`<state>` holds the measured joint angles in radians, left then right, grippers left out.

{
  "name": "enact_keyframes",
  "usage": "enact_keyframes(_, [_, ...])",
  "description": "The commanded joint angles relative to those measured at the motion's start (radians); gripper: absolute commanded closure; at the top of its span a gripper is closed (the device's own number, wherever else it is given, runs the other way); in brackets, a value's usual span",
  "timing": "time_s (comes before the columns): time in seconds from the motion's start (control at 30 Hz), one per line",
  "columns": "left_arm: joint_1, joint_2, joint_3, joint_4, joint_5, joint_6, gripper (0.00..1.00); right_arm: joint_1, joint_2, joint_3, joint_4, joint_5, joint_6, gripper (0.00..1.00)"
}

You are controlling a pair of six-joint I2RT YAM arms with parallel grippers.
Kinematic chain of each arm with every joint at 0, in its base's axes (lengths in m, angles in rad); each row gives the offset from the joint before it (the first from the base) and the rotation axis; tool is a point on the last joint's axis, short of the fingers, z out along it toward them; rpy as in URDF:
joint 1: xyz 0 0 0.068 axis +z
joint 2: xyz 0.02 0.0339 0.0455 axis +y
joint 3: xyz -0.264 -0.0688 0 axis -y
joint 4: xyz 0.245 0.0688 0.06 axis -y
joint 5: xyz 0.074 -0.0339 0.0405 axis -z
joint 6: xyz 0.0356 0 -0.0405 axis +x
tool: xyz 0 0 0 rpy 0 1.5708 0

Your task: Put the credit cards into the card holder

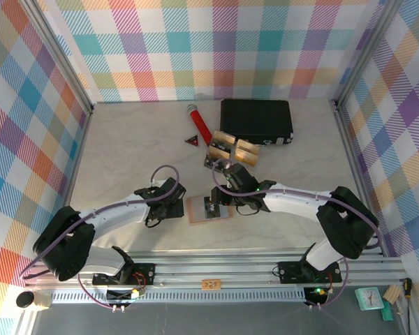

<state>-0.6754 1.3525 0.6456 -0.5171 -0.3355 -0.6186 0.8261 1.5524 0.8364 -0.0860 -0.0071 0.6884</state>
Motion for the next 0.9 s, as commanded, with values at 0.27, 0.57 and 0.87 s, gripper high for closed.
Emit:
enact_keyframes(0.27, [-0.068, 0.140, 0.117, -0.080, -0.088, 0.041, 0.00, 0.004, 0.120, 0.080, -0.164, 0.082, -0.123, 0.99])
enact_keyframes(0.57, [-0.090, 0.191, 0.137, -0.060, -0.088, 0.032, 0.00, 0.010, 0.172, 0.105, -0.138, 0.035, -0.120, 1.00])
enact_keyframes(0.87, [-0.096, 0.195, 0.123, -0.035, -0.078, 0.027, 0.00, 0.029, 0.208, 0.134, -0.123, 0.007, -0.104, 1.00])
